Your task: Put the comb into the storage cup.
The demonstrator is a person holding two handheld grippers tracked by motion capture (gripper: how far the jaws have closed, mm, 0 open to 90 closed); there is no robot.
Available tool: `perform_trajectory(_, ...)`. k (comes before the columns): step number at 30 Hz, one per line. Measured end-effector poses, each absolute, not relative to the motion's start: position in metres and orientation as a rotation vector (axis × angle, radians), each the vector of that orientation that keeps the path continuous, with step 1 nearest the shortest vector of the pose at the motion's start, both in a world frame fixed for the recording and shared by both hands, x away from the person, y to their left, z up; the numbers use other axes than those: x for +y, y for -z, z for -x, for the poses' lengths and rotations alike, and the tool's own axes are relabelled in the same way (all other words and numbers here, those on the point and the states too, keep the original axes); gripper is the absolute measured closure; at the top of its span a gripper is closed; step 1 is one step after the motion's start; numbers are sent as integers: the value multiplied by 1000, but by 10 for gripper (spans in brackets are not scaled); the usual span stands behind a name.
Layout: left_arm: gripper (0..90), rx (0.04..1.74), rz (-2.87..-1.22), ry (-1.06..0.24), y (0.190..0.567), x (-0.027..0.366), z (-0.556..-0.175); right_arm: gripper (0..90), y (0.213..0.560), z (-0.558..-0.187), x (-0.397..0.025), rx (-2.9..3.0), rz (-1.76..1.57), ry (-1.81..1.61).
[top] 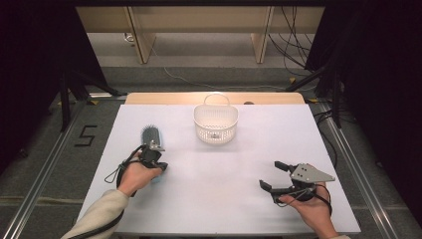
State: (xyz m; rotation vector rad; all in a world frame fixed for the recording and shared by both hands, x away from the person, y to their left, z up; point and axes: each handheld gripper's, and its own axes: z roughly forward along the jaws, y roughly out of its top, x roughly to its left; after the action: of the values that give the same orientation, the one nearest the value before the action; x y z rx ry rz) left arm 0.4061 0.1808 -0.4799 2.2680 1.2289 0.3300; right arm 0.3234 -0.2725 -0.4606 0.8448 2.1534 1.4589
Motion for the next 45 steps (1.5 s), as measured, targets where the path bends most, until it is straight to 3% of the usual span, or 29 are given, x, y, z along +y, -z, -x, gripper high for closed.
perform_trajectory(38,895,1325,-2247,-368,480,215,-398,153,461,-324,-273,2158,-845,-1457)
perform_trajectory(45,802,1311,-2215,-366,477,216,-393,152,461,-324,-273,2158,-847,-1459)
